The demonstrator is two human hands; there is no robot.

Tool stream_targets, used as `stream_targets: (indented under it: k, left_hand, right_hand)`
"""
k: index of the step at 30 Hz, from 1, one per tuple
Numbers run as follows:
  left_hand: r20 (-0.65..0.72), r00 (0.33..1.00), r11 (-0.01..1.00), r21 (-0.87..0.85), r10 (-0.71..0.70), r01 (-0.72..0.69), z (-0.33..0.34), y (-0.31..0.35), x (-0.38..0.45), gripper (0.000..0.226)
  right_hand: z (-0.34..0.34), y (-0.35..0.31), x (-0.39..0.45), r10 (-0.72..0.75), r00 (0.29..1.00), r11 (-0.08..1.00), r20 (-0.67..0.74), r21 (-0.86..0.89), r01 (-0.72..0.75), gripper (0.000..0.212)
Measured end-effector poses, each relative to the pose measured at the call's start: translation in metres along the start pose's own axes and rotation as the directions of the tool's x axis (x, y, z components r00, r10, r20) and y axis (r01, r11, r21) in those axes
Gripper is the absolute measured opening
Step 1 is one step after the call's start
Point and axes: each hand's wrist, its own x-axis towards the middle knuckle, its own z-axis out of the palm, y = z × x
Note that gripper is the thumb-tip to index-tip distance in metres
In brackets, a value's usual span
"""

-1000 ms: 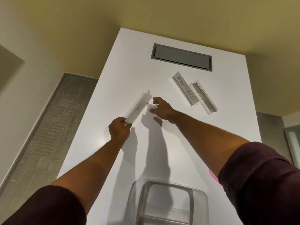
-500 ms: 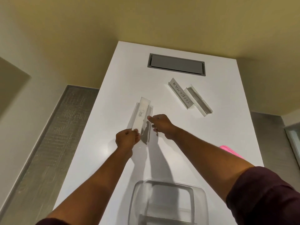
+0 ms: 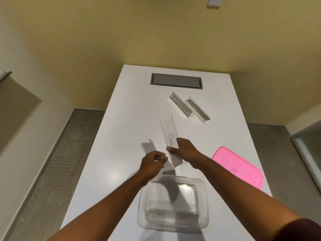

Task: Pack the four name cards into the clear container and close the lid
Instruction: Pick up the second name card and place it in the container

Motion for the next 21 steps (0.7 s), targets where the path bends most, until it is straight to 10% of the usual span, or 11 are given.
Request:
stream_targets:
  k: [8,14,21]
  left_hand:
    - [-0.028,0.762,0.604,0.628,0.647,-0.491,0.004,0.018,-0.034,0.059]
    - [0.333,0.783,0.439,0.682,0.525,-0.585,0.013,-0.006,-0.05,0.056]
    - [0.368,0.877,0.449,0.756,0.31,-0.476,0.01,-0.031,-0.054,0.033]
  right_hand:
    - [-0.033,0.035,-0.087,-0.069,0.996,0.945,0.057,-0.315,0.084,0.04]
    - [-0.034,0.067,-0.13,-0.119,0.993,0.861,0.022,-0.495,0.115,0.054]
    - [-0.016,0.106,-0.14,-0.229,0.973,0.694,0.024,-0.697,0.18,0.062]
